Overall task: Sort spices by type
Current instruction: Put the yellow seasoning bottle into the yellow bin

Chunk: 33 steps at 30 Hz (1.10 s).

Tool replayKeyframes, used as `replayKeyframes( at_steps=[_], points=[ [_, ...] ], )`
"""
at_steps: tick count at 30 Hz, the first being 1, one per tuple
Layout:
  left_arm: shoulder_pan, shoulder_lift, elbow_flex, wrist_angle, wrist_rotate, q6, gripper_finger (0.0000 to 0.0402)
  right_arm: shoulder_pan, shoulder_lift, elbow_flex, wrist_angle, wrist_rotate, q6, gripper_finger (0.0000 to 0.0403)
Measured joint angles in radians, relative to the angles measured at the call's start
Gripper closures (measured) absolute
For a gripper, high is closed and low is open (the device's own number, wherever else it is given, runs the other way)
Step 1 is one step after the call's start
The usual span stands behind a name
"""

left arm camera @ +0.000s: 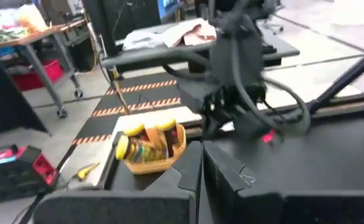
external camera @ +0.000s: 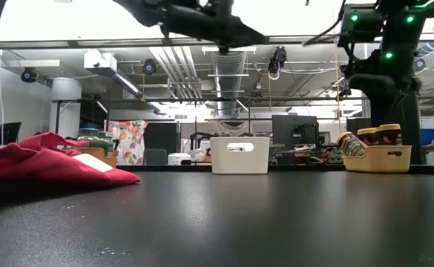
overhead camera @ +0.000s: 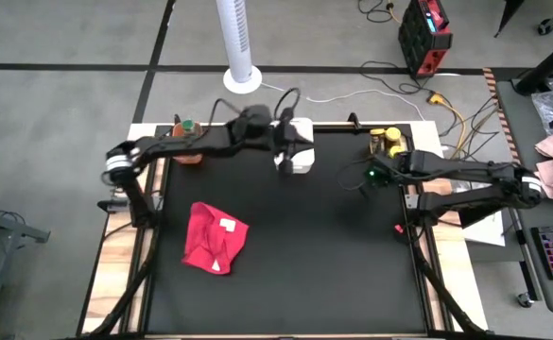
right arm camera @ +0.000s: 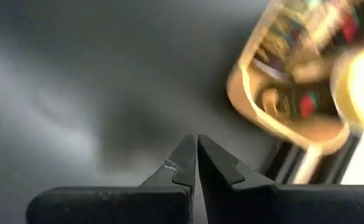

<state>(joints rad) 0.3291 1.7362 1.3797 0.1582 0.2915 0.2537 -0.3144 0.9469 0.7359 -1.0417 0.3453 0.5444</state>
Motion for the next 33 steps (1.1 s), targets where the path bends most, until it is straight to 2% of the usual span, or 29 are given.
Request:
replayKeyframes(
  at_steps=[2, 6, 13, 16, 20, 21, 24, 28, 30, 33],
  points=[
    [0.032, 0.071, 0.094, -0.033, 0.053, -0.001, 0.0402, -0.002, 0.024, 0.010, -0.038, -0.005, 0.139, 0.0393],
    [0.093, 0.218, 0.291, -0.137, 0.244, -0.014, 0.0401, 0.039, 0.072, 0.012, -0.100, -0.060, 0.284, 0.0393],
    [0.124, 0.460, 0.653, -0.298, 0.235, 0.017, 0.0401, 0.224, 0.088, 0.012, -0.182, -0.051, 0.586, 0.0393],
    [0.138, 0.566, 0.785, -0.311, 0.235, 0.024, 0.0401, 0.312, 0.089, 0.009, -0.192, 0.010, 0.735, 0.0393],
    [0.175, 0.697, 0.961, -0.329, 0.257, -0.029, 0.0401, 0.426, 0.091, -0.005, -0.192, 0.019, 0.870, 0.0393],
    [0.182, 0.721, 0.980, -0.321, 0.274, -0.041, 0.0401, 0.458, 0.090, -0.010, -0.194, 0.027, 0.902, 0.0393],
    [0.193, 0.723, 0.913, -0.209, 0.295, -0.113, 0.0401, 0.538, 0.089, -0.023, -0.209, 0.051, 0.967, 0.0393],
    [0.197, 0.718, 0.896, -0.203, 0.297, -0.117, 0.0401, 0.630, 0.103, -0.027, -0.206, 0.102, 0.981, 0.0393],
    [0.199, 0.716, 0.896, -0.202, 0.296, -0.117, 0.0401, 0.660, 0.108, -0.038, -0.206, 0.200, 1.012, 0.0393],
    [0.200, 0.715, 0.896, -0.203, 0.293, -0.118, 0.0401, 0.663, 0.113, -0.065, -0.209, 0.387, 1.155, 0.0393]
  ],
)
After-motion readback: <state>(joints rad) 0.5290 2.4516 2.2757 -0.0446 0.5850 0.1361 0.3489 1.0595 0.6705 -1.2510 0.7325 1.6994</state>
